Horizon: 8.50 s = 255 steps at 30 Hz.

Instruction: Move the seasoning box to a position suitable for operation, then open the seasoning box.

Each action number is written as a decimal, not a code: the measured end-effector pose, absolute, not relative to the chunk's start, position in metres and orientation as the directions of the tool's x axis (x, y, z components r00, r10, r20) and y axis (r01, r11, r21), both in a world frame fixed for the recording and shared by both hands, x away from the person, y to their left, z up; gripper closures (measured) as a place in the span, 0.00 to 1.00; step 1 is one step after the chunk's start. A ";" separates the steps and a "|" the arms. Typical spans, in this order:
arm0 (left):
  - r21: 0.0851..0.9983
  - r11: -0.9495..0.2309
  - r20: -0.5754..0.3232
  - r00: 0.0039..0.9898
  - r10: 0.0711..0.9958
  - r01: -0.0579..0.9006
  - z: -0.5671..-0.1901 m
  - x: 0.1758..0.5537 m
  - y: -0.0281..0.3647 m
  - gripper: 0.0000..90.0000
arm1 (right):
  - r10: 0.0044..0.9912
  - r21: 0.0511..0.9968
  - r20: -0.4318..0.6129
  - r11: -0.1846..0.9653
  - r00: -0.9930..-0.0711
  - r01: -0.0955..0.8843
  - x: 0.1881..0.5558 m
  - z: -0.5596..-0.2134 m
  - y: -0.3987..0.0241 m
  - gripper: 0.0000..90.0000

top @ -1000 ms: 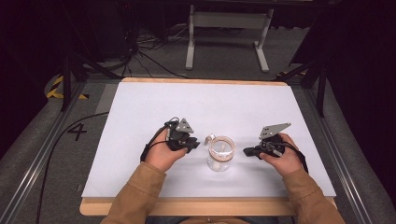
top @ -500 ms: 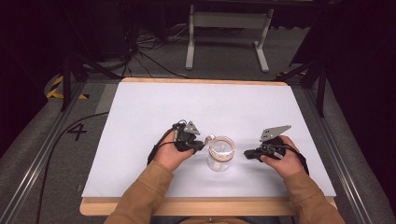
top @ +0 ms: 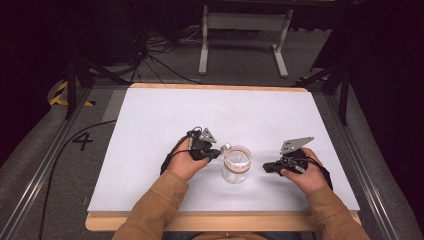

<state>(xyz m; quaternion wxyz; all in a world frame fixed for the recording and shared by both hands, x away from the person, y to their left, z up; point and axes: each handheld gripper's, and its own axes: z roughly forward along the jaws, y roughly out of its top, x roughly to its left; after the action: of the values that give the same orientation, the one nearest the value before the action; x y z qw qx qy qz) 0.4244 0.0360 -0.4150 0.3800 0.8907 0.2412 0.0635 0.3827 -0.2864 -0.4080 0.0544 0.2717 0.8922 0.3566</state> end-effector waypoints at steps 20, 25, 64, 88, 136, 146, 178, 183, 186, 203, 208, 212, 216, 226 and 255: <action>0.747 -0.579 -0.068 0.903 0.423 0.327 -0.411 0.452 0.012 1.00 | 0.573 0.668 0.095 0.570 -0.814 0.479 0.352 -0.408 -0.308 0.96; 0.750 -0.582 -0.065 0.910 0.409 0.315 -0.411 0.457 0.005 1.00 | 0.592 0.669 0.095 0.558 -0.801 0.492 0.346 -0.408 -0.315 0.96; 0.908 -0.287 -0.159 0.886 0.435 0.304 -0.362 0.434 0.011 0.99 | 0.564 0.685 0.067 0.574 -0.823 0.449 0.347 -0.408 -0.299 1.00; 0.890 -0.339 -0.131 0.884 0.449 0.304 -0.378 0.443 -0.003 0.98 | 0.549 0.719 0.103 0.535 -0.830 0.443 0.339 -0.405 -0.291 1.00; 0.848 -0.340 -0.223 0.854 0.470 0.408 -0.356 0.421 0.055 0.79 | 0.469 0.893 0.090 0.353 -0.878 0.280 0.359 -0.362 -0.246 1.00; 0.834 -0.345 -0.213 0.828 0.518 0.430 -0.353 0.401 0.087 0.71 | 0.435 0.903 0.078 0.351 -0.897 0.249 0.373 -0.351 -0.243 1.00; 0.791 -0.298 -0.245 0.722 0.647 0.535 -0.371 0.368 0.151 0.66 | 0.458 0.902 0.107 0.328 -0.882 0.280 0.425 -0.353 -0.236 1.00; 0.795 -0.303 -0.235 0.727 0.646 0.526 -0.370 0.369 0.150 0.64 | 0.452 0.903 0.085 0.341 -0.888 0.260 0.420 -0.348 -0.235 1.00; 0.788 -0.321 -0.229 0.734 0.639 0.525 -0.369 0.370 0.148 0.62 | 0.453 0.904 0.076 0.345 -0.888 0.254 0.418 -0.345 -0.239 1.00; 0.769 -0.363 -0.172 0.718 0.675 0.526 -0.368 0.391 0.147 0.46 | 0.605 0.882 0.073 0.332 -0.793 0.334 0.403 -0.326 -0.310 0.76; 0.767 -0.361 -0.146 0.692 0.707 0.530 -0.371 0.399 0.154 0.43 | 0.649 0.866 0.088 0.325 -0.756 0.380 0.404 -0.328 -0.326 0.70; 0.768 -0.350 -0.138 0.672 0.728 0.536 -0.379 0.406 0.161 0.41 | 0.715 0.843 0.039 0.352 -0.698 0.407 0.408 -0.333 -0.340 0.61; 0.775 -0.349 -0.096 0.645 0.758 0.526 -0.387 0.411 0.165 0.41 | 0.760 0.818 0.053 0.340 -0.648 0.465 0.416 -0.345 -0.354 0.57; 0.760 -0.351 -0.096 0.628 0.772 0.548 -0.411 0.423 0.175 0.40 | 0.823 0.763 0.028 0.349 -0.567 0.545 0.436 -0.383 -0.380 0.49; 0.703 -0.416 -0.119 0.672 0.731 0.576 -0.434 0.430 0.167 0.35 | 0.744 0.739 -0.060 0.482 -0.666 0.471 0.449 -0.436 -0.355 0.38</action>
<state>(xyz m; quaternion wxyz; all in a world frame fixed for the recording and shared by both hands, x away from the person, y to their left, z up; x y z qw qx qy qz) 0.4303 0.1669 -0.4335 0.3726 0.8351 0.3913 0.1036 0.4490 -0.3548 -0.4362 0.1902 0.3619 0.8395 0.3580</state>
